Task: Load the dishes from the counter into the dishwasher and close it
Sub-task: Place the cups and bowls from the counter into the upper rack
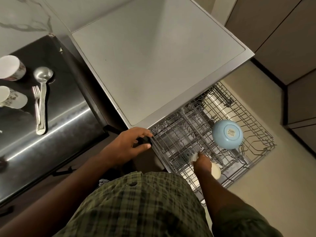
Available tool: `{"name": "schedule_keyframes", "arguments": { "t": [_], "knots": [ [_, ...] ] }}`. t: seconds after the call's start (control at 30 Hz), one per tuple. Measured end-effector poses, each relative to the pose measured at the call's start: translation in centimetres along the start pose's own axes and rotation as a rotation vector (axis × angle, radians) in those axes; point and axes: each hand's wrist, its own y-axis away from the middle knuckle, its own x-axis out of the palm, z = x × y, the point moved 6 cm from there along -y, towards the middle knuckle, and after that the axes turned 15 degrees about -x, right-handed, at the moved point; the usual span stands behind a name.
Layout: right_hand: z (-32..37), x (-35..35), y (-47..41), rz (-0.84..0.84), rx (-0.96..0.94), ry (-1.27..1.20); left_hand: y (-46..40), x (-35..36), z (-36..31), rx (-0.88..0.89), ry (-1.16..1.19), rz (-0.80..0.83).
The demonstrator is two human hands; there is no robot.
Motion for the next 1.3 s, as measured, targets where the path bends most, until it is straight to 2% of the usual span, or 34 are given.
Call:
{"name": "schedule_keyframes", "arguments": {
  "t": [0.23, 0.33, 0.53, 0.7, 0.83, 0.97, 1.07, 1.13, 1.23, 1.3],
  "knots": [
    [-0.1, 0.0, 0.5, -0.046, 0.031, -0.055, -0.7, 0.3, 0.1, 0.022, 0.000, 0.016],
    [2.2, -2.4, 1.9, -0.180, -0.017, -0.098, -1.0, 0.0, -0.3, 0.031, 0.001, 0.026],
    [12.7, -10.7, 4.6, -0.519, -0.320, -0.386, -0.8, -2.2, 0.4, 0.047, 0.010, -0.094],
    [24.7, -14.7, 7.0, -0.534, -0.699, -0.488, 0.8, -5.8, 3.8, -0.099, 0.102, -0.270],
    [35.4, -14.0, 9.2, -0.416, -1.056, -0.353, 3.5, -9.2, 7.8, -0.219, 0.196, -0.474],
    [44.6, -9.0, 10.9, -0.092, -1.299, -0.136, 7.5, -11.7, 13.6, -0.378, 0.305, -0.629],
    [49.8, -4.9, 12.6, 0.088, -1.384, 0.078, 11.0, -12.9, 17.5, -0.487, 0.380, -0.763],
    [52.6, -2.3, 14.1, 0.156, -1.392, 0.309, 13.4, -13.7, 20.1, -0.576, 0.411, -0.867],
    [55.4, -0.1, 15.4, 0.117, -1.336, 0.691, 16.8, -14.4, 23.1, -0.709, 0.514, -1.035],
    [56.8, 0.6, 16.0, 0.104, -1.297, 0.818, 18.9, -14.6, 25.0, -0.788, 0.632, -1.148]
  ]
}}
